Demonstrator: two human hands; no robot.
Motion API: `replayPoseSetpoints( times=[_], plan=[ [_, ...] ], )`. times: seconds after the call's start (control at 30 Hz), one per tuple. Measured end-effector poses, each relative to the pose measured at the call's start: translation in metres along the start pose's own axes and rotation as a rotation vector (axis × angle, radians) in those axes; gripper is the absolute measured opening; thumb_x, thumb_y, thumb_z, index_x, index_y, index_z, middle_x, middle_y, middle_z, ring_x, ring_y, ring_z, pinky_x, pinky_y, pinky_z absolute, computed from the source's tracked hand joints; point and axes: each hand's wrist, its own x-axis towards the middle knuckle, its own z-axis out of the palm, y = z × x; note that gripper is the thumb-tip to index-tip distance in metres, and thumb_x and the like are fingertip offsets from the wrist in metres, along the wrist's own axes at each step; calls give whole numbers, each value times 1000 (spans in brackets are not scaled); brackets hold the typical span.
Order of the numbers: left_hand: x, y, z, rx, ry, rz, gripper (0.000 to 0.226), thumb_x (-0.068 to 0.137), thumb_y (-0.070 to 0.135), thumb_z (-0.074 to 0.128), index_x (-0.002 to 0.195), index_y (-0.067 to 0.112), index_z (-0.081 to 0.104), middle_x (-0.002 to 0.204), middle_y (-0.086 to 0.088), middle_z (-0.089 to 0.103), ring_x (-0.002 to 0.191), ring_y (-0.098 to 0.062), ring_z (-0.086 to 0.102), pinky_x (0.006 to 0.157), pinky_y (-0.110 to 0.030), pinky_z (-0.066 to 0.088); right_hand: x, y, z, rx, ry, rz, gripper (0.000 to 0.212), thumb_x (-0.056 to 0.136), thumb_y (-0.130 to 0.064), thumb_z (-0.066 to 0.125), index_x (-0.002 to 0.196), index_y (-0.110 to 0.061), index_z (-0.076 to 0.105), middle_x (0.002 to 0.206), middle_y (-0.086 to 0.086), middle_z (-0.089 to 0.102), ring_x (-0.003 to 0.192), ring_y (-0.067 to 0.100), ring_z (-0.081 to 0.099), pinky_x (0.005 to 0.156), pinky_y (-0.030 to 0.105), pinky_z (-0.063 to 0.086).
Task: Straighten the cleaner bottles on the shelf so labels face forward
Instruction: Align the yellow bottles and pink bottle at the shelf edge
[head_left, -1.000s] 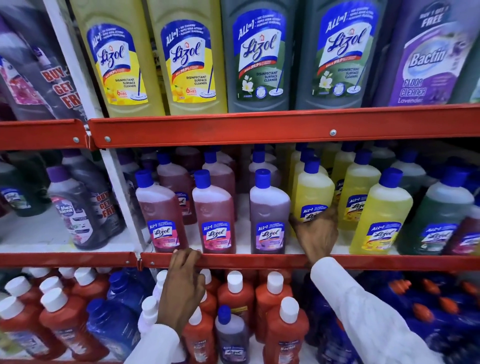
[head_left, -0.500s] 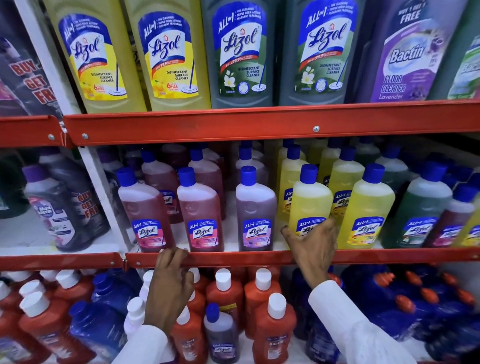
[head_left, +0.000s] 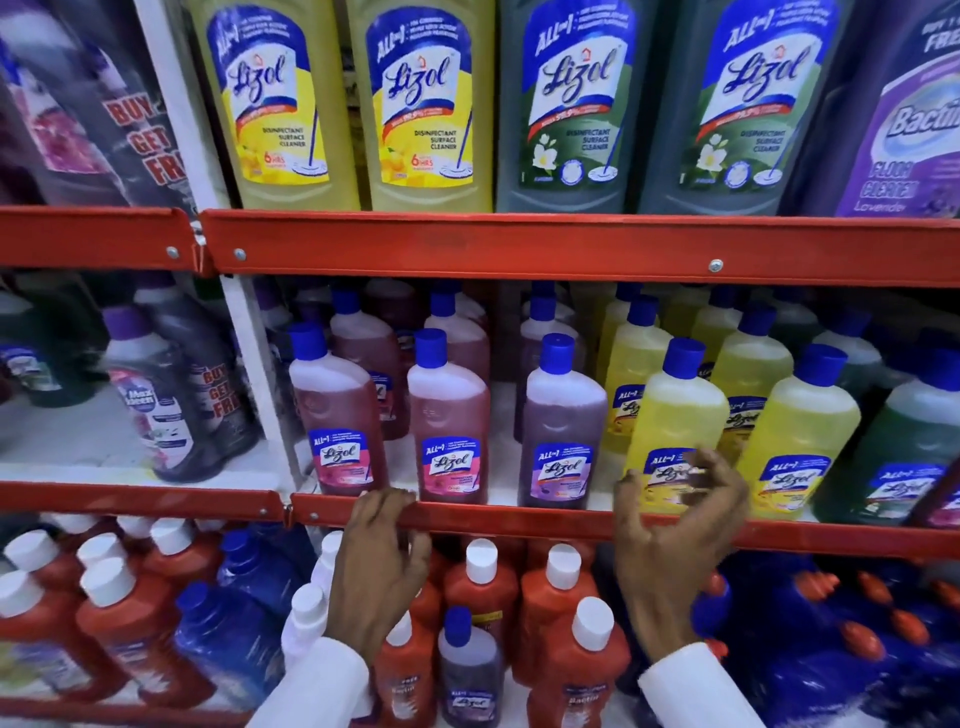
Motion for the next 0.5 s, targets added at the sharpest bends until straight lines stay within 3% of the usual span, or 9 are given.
replayPoseSetpoints(
  times=[0.1, 0.23, 0.37, 0.5],
  plan=[
    [6, 9, -5, -124, 63, -48, 37, 79, 21, 61, 116, 15, 64, 112, -5, 69, 103, -22, 62, 94, -27, 44, -27, -21, 22, 95, -330, -127, 31, 81, -10, 64, 112, -16, 63, 102, 5, 67, 86, 17, 63, 81, 19, 48],
    [20, 14, -8, -246, 60, -72, 41, 83, 17, 72, 123, 20, 63, 113, 6, 71, 101, -11, 65, 90, -24, 47, -50, -18, 63, -64, -686, -118, 46, 84, -11, 62, 129, -17, 61, 123, 1, 70, 106, 16, 67, 97, 30, 52],
    [33, 4, -9, -281, 21, -14, 38, 83, 18, 74, 120, 24, 66, 106, 11, 76, 95, 0, 69, 88, -28, 57, -54, -12, 83, -173, -865, -70, 57, 81, -14, 64, 137, -18, 54, 130, -2, 68, 115, 15, 65, 101, 32, 51],
    [38, -4, -8, -307, 15, -22, 30, 84, 17, 74, 113, 22, 71, 103, 12, 77, 93, 2, 69, 87, -31, 58, -50, -10, 84, -230, -899, -59, 53, 81, -8, 68, 133, -18, 59, 123, -3, 71, 110, 13, 68, 97, 18, 47]
  ],
)
